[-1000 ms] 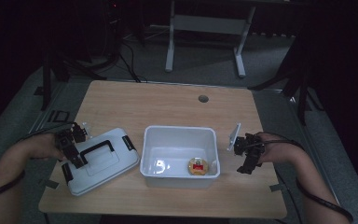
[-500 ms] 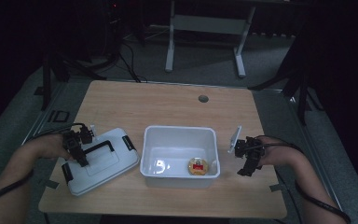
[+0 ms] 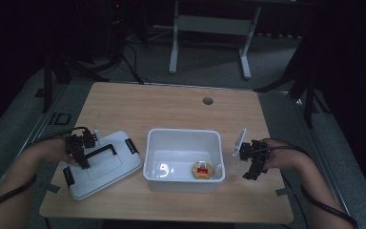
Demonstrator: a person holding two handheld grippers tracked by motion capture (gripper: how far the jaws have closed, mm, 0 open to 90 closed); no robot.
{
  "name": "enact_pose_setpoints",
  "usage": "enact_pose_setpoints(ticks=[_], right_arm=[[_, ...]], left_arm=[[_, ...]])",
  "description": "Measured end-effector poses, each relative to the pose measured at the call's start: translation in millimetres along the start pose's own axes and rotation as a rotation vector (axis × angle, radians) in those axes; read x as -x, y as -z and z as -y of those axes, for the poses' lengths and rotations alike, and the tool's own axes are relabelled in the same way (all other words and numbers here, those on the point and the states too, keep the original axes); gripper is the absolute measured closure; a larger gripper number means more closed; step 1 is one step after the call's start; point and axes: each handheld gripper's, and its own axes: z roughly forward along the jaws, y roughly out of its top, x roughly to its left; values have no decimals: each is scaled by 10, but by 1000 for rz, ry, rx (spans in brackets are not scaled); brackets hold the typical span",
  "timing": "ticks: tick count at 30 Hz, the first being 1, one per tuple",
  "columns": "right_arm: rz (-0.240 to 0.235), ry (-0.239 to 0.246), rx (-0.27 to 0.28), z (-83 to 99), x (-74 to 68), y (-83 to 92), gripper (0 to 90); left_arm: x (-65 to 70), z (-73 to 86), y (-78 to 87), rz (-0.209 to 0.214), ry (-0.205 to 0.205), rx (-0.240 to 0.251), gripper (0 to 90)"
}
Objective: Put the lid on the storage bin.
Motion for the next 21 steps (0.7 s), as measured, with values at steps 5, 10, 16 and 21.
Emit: enact_pose_setpoints(ticks=[5,10,16,21], right_arm=[[-6,-1,-1,-9,-4,-30,151],[-5,1,-10,-14,0,-39,151],[1,-4,-10,-13,0,-20,152],[0,-5,-4,1,-6,-5,152]], left_arm=[[10,-8,-22,27,4,-3,828],[-22,13,-13,38,38,14,835],[-25,20,60,37,32,14,837],[-2,61,181,34,17,27,837]])
